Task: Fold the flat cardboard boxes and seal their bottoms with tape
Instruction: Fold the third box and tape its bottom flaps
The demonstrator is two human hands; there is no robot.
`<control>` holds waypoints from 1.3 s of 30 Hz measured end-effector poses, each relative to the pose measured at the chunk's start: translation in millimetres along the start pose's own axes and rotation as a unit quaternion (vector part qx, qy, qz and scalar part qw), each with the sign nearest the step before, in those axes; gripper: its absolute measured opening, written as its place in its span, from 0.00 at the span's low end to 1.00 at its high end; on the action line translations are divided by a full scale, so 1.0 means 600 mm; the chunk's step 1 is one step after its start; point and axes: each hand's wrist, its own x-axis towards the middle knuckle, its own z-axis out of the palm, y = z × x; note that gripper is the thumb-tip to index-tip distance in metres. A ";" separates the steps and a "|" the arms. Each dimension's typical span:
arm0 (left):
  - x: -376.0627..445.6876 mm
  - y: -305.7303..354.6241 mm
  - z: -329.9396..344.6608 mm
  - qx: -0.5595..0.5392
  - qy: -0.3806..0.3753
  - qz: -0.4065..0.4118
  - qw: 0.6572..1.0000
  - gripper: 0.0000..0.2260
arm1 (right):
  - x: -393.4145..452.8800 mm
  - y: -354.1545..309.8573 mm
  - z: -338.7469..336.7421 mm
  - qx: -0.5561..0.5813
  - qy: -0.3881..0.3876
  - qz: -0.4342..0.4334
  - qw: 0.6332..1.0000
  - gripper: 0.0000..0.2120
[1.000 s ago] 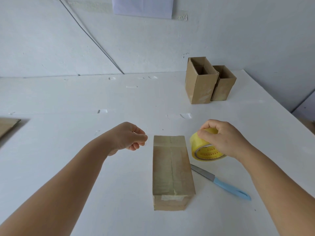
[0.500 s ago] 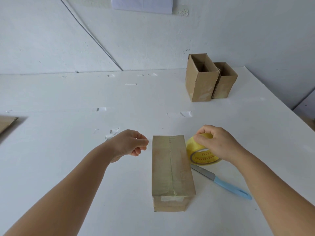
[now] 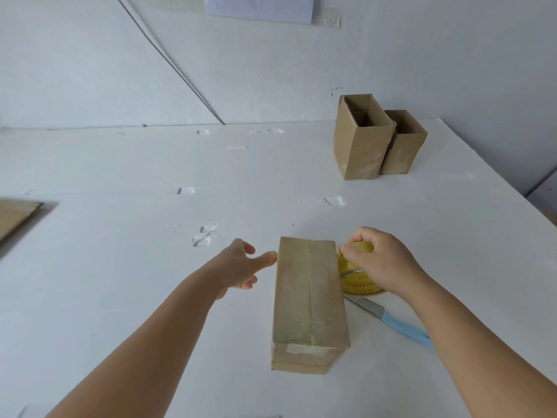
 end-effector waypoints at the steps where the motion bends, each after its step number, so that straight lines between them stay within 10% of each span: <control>1: -0.004 0.000 0.005 -0.007 0.040 0.028 0.999 0.22 | -0.001 -0.001 0.002 0.001 0.002 -0.001 1.000 0.07; 4: -0.033 0.019 0.022 -0.068 0.128 0.139 0.980 0.19 | -0.002 -0.004 0.009 0.001 0.007 -0.001 1.000 0.08; 11: -0.072 0.022 0.069 -0.149 -0.111 0.118 0.975 0.14 | -0.007 -0.003 0.012 -0.022 0.006 -0.001 1.000 0.09; 14: -0.070 0.039 0.048 0.026 -0.049 0.152 0.987 0.23 | -0.009 -0.004 0.011 -0.020 0.002 -0.007 1.000 0.09; 16: -0.067 0.064 0.044 0.224 0.065 0.260 0.937 0.35 | -0.008 -0.011 0.008 -0.022 -0.001 -0.014 1.000 0.09; 21: -0.051 0.108 0.086 0.419 0.000 0.339 0.843 0.33 | -0.002 -0.015 0.007 -0.030 -0.008 -0.039 0.999 0.08; 31: -0.040 0.085 0.093 0.357 0.092 0.346 0.863 0.24 | 0.000 0.043 0.005 0.304 -0.047 0.050 0.950 0.16; 39: -0.044 0.085 0.089 0.351 0.091 0.321 0.875 0.23 | 0.026 0.041 -0.016 0.015 -0.027 0.035 0.999 0.12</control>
